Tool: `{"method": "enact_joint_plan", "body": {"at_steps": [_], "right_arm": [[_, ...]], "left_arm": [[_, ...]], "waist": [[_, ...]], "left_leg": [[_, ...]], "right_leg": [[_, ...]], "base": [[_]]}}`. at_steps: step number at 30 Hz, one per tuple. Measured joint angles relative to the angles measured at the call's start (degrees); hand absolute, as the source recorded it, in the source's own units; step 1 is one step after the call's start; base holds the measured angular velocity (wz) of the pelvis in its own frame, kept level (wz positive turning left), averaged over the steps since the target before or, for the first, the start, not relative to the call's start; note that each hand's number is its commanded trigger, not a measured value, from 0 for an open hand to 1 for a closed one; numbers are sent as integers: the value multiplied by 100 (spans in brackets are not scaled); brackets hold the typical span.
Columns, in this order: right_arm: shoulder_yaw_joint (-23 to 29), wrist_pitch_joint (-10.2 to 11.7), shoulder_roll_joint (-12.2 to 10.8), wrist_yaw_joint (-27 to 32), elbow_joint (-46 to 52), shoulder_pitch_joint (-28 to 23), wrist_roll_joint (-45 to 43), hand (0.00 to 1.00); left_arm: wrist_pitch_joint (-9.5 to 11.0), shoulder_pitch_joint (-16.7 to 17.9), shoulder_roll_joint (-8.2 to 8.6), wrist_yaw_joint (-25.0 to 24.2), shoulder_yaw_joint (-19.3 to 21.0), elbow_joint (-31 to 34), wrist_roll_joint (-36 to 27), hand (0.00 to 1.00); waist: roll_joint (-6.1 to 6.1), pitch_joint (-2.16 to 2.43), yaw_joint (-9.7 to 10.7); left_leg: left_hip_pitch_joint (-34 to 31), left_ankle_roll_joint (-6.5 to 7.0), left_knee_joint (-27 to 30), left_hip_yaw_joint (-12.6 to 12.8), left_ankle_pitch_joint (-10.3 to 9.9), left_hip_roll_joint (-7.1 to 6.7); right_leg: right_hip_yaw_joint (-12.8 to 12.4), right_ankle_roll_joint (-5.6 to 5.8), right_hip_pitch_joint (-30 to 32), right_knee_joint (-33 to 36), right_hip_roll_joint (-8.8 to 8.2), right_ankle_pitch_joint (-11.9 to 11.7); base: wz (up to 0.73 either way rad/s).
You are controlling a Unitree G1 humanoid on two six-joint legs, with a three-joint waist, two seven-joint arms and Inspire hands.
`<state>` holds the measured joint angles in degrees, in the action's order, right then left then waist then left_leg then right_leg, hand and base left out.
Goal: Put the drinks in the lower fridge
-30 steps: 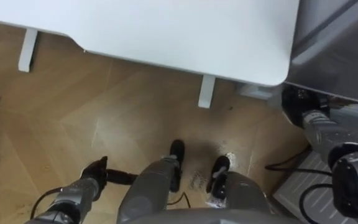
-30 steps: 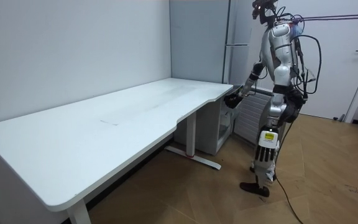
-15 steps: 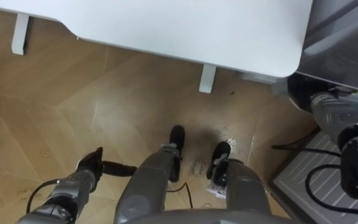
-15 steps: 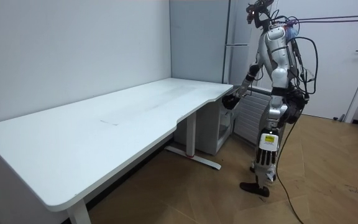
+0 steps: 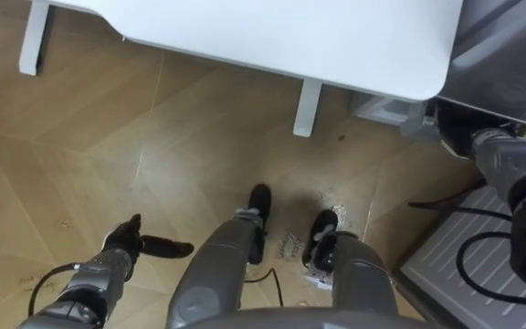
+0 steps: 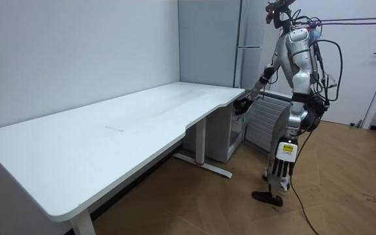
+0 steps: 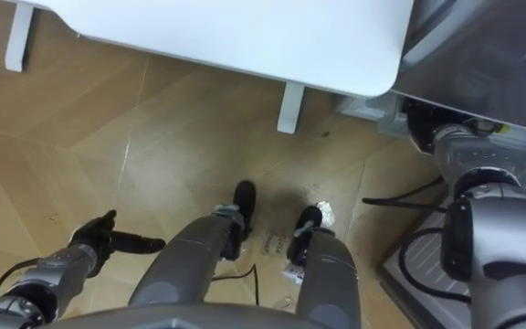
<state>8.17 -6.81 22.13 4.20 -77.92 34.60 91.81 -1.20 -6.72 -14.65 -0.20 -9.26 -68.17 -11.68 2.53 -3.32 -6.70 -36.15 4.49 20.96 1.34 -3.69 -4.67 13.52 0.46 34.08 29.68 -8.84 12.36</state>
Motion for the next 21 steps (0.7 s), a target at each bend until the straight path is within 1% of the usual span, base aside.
{"method": "enact_joint_plan", "body": {"at_steps": [2,4,6,8,12,14,21], "right_arm": [[16,83,7,68,-2,1,14,0],[95,110,24,97,-3,1,16,0],[231,167,28,116,-5,0,23,0],[425,289,35,248,-6,0,56,0],[448,408,65,255,-4,2,58,0],[468,484,69,261,-5,2,69,0],[600,553,63,328,-11,-51,123,0]], "left_arm": [[5,0,0,9,0,-1,0,0],[4,2,5,9,1,-4,-5,0],[33,0,27,7,0,-1,-4,0],[28,6,34,7,1,-12,0,0],[34,1,48,4,0,-9,0,0],[36,4,48,4,-2,-15,-1,0],[47,15,74,-51,10,-44,7,0]], "waist": [[-13,6,13],[-17,6,18],[-60,15,32],[-97,30,55],[-129,37,90],[-140,33,87],[-209,27,69]], "left_leg": [[43,0,-2,8,0,1],[86,0,-18,38,0,3],[88,5,-19,34,3,2],[90,5,-26,35,4,2],[98,5,-38,40,5,5],[141,4,-80,58,9,5],[429,6,-285,111,20,4]], "right_leg": [[-28,0,-33,6,3,0],[-58,2,-62,7,5,1],[-58,5,-67,-4,6,3],[-58,5,-68,-6,8,3],[-64,5,-68,-8,11,2],[-62,5,-85,-15,12,2],[-51,8,-319,-161,1,3]], "base": [[0],[-5],[0],[0],[0],[-4],[-3]]}}
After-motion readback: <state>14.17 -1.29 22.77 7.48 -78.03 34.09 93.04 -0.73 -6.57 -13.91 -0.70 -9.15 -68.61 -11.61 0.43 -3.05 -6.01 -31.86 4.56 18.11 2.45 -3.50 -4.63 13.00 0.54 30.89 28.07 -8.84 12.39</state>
